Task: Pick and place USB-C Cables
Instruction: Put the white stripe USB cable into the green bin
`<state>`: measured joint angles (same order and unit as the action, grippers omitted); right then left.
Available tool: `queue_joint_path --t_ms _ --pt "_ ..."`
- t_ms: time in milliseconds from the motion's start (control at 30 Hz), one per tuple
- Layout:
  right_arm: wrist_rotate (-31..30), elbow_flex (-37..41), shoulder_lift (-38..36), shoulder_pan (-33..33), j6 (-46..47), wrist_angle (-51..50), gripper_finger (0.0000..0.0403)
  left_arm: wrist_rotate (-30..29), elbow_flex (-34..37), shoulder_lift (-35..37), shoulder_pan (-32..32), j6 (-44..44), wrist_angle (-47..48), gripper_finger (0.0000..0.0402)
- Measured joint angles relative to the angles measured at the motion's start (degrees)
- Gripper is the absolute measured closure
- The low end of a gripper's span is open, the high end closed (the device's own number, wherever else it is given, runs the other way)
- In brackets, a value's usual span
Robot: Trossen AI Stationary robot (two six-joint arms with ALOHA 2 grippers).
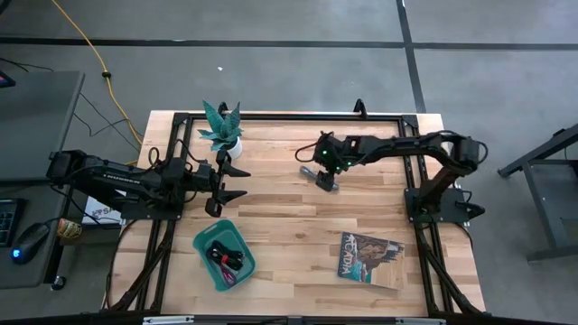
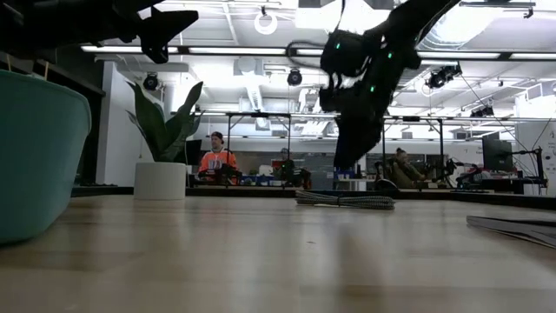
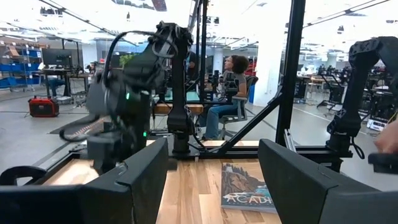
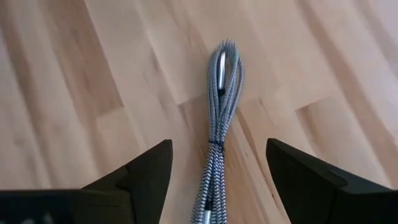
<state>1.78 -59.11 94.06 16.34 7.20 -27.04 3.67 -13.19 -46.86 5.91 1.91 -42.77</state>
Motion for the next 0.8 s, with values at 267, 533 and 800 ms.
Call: queue_joint_path --t_ms 267,533,800 --pt "0.17 0.0 9.2 0.11 -2.11 0.78 0.0151 0.01 0.0 0.01 0.02 -0.11 0.07 0.0172" --pt "-0.3 -0.33 12.39 0.11 -1.76 0.74 0.0151 -0.01 0.0 -0.02 0.02 -0.07 0.09 0.0172" --pt "-0.17 -0.22 12.35 0.11 -1.41 0.76 0.0151 0.0 0.0 0.01 0.01 -0.02 0.09 0.0172"
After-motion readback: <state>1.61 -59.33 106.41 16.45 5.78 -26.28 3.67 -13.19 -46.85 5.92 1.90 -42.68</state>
